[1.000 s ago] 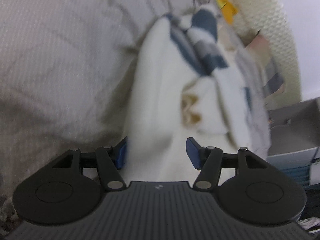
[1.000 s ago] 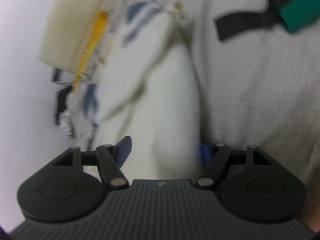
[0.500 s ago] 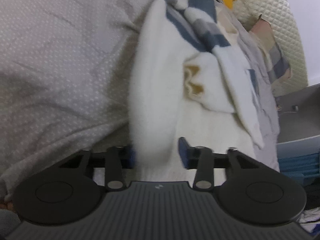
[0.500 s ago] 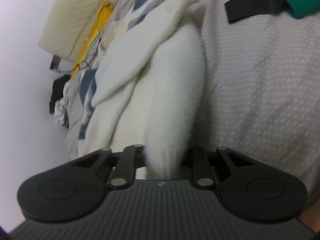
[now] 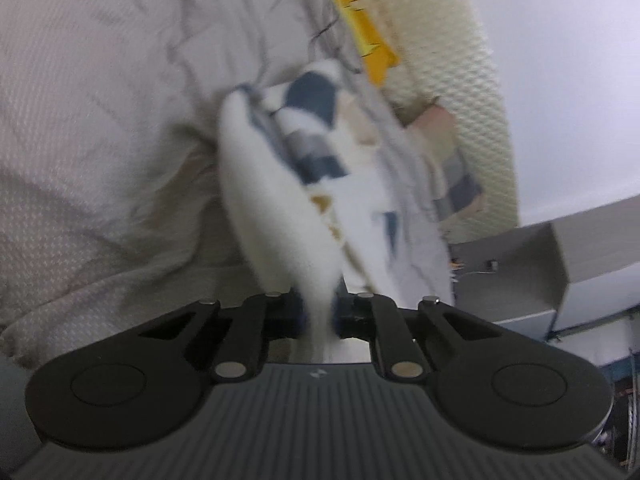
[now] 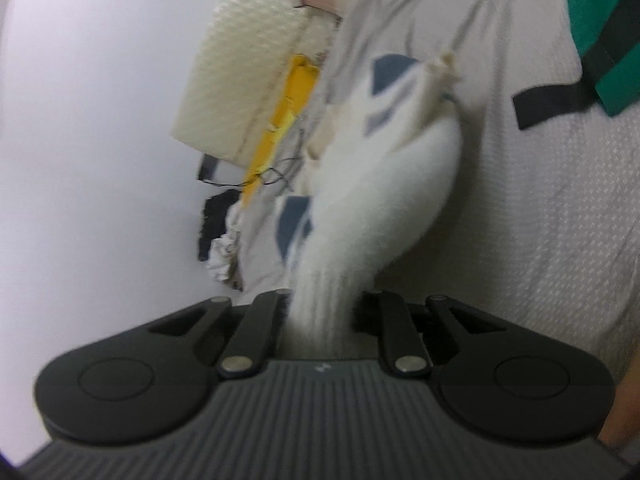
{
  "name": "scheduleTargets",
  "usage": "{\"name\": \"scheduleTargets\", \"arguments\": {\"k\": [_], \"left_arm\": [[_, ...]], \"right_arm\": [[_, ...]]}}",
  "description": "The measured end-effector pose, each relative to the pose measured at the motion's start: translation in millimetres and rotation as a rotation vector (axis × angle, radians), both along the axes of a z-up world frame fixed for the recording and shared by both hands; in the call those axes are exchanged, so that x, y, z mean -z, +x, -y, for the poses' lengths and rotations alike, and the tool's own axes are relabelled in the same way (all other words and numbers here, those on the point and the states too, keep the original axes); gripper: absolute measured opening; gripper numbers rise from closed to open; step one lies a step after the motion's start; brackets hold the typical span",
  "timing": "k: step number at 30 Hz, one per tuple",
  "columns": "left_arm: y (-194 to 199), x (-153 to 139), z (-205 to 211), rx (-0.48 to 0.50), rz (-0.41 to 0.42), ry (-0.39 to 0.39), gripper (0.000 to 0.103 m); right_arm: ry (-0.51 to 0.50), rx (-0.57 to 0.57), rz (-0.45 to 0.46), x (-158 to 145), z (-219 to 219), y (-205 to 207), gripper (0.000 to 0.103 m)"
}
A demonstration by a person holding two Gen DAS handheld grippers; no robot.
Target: Fold large clothes
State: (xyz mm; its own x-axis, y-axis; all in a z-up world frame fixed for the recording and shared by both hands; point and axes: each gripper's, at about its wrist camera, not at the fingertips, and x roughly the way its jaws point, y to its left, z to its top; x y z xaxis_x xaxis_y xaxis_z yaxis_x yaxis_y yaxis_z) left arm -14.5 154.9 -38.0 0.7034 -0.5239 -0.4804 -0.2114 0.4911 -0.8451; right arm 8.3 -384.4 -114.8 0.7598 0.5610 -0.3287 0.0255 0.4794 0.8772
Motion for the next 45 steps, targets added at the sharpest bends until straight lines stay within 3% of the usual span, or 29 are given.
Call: {"name": "scheduleTargets", "arguments": {"k": [13,19,25,34,39,45], "left_arm": [[-90.7,-96.4,-6.3,0.115,0.171,-0.001,0.013],[-112.0,-108.9,-4.0,0.144,0.191,-0.001,0.014],[-64.7,-109.9,0.0,0.105,0.192,0.016,0.014],[48.5,-98.2,5.0,0.008,0.169,-0.019,0.014],[109.9,-75.0,10.6,-0.036,0.132,0.038,0.014],[174.6,-28.0,16.8,-0.043,0.125,0.090,0.014]], "right_arm": [[0.001,-0.074,0.143,-64.2,9.7,-81.4,0.016],[-0.007,-0.082,0.152,-78.5,14.1,-97.3,0.018],[0.012,-0.078,0.143,-77.6,11.5,-57.3,0.020],[0.013,-0.011,0.121,-73.3,1.3,42.6,0.020],[-0.037,0.031,0.104,-57.2,-8.1,95.5,0.020],[-0.049,0.039,0.046,-14.9,-6.7,149.9,0.020]]}}
